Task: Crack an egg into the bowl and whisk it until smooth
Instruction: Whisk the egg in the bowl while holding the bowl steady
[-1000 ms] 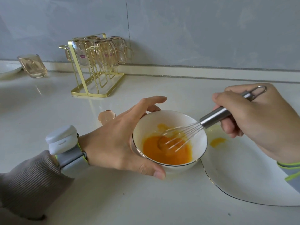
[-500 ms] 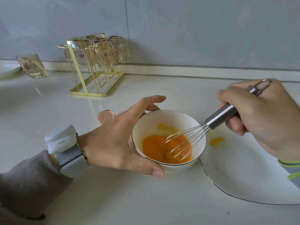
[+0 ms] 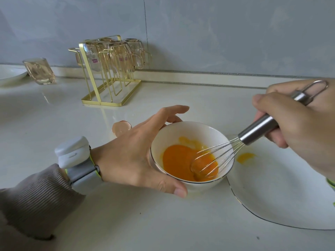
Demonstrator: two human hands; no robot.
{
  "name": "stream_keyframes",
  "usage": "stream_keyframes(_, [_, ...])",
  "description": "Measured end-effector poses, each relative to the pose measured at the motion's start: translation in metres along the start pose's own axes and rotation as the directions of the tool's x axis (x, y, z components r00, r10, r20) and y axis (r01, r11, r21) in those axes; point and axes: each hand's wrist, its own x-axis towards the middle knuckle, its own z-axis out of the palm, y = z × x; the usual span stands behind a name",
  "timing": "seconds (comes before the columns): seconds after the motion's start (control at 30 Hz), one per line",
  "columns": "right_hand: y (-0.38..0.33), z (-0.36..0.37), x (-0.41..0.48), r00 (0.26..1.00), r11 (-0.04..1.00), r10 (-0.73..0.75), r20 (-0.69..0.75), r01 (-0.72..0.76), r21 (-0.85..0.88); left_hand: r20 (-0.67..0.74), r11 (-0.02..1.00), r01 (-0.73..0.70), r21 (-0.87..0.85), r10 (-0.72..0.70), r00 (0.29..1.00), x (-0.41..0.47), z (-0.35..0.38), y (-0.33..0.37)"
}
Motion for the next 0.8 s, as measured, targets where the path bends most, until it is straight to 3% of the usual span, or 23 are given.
stream_keyframes(0.1, [0.0032,-0.0017,0.0027,0.999,0.998,-0.034,-0.029,0.033,-0.048,-0.001,1.000,0.009,0.022,-0.009,1.000,-0.0001,-0.0003,-0.0010])
stream_keyframes(0.23, [0.0011,-0.0008,0.0013,0.997,1.000,-0.006,0.077,0.006,-0.001,0.000,1.000,0.015,0.018,-0.015,1.000,0.0006,-0.0012,-0.0011])
stream_keyframes(0.8, [0.0048,0.0014,0.0027,0.999,1.000,0.011,0.048,-0.011,-0.002,-0.006,1.000,0.002,-0.005,-0.002,1.000,0.0019,0.0003,-0.0025])
